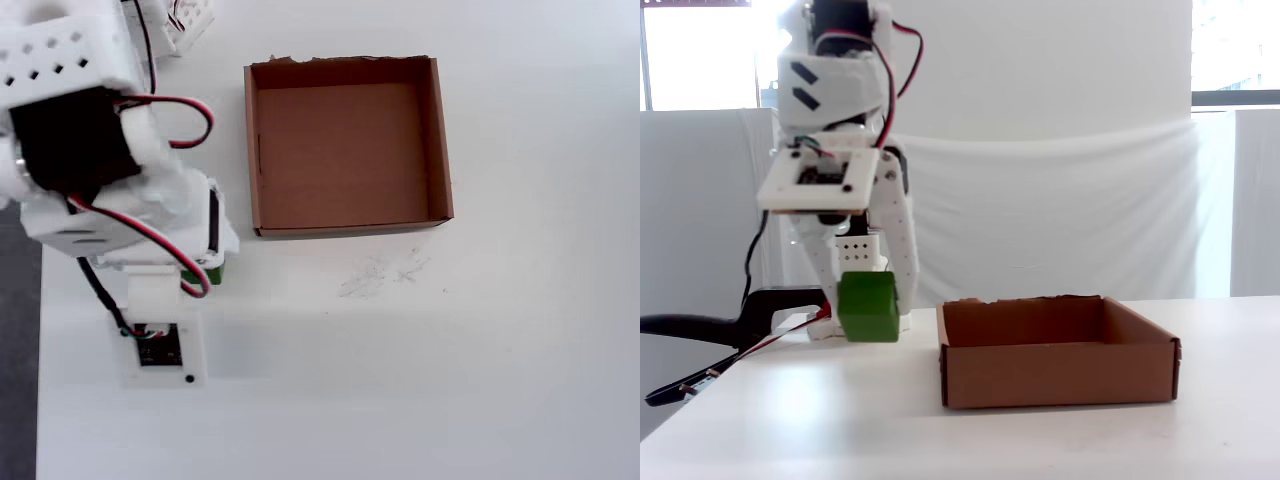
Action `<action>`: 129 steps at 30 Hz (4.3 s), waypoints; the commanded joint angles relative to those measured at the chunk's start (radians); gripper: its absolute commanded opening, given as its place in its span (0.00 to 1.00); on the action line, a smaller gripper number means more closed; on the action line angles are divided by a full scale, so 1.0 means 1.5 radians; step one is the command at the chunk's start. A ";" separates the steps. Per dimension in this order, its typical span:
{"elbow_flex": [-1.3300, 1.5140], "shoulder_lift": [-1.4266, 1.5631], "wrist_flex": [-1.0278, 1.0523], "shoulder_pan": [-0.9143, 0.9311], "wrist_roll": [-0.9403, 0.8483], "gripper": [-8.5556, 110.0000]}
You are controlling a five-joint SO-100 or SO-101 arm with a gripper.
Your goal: Grasp a green cube and put it in a box.
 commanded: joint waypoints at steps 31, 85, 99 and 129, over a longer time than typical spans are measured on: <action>0.400 0.147 -0.242 -0.354 0.193 0.21; 0.784 0.899 -0.098 0.044 -0.035 0.21; 0.908 1.046 -0.060 0.070 -0.073 0.21; 0.991 1.091 -0.013 0.073 -0.079 0.21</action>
